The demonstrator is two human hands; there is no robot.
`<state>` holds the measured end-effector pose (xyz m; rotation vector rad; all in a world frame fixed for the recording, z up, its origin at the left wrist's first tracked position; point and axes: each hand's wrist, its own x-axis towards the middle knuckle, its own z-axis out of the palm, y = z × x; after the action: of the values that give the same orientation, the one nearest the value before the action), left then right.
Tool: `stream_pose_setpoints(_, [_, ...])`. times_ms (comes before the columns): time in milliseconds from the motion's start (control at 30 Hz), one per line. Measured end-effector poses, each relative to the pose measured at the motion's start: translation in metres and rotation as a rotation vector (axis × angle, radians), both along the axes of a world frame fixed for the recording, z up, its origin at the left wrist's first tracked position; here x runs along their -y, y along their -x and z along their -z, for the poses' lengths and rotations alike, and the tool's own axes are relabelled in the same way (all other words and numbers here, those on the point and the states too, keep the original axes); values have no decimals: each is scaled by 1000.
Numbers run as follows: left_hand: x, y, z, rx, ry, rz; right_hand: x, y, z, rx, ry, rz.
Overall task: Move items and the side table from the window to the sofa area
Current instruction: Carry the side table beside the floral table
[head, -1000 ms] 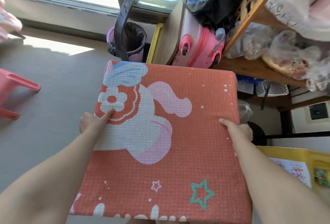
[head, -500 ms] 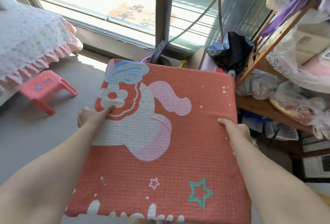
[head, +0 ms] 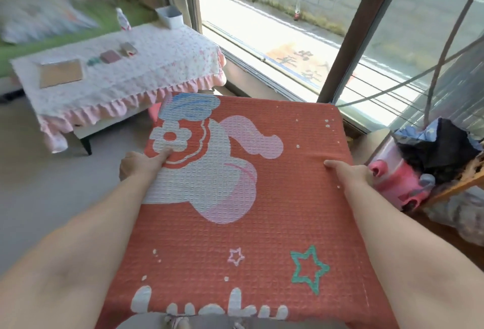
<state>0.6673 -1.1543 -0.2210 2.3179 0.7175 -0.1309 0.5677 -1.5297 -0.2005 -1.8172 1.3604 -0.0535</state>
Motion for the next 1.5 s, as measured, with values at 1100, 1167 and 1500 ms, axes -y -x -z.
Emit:
stream_pose_setpoints(1100, [-450,88,-30,103,81,-768,-484,-199,-25,96,-102,-720])
stream_pose_setpoints(1167, [-468,88,-28,102,73,-796,-505,-211,-20,85,-115,-735])
stream_pose_setpoints(1500, [-566,42,-25,112,54,-931,-641,-302,-18,46,-189,-916])
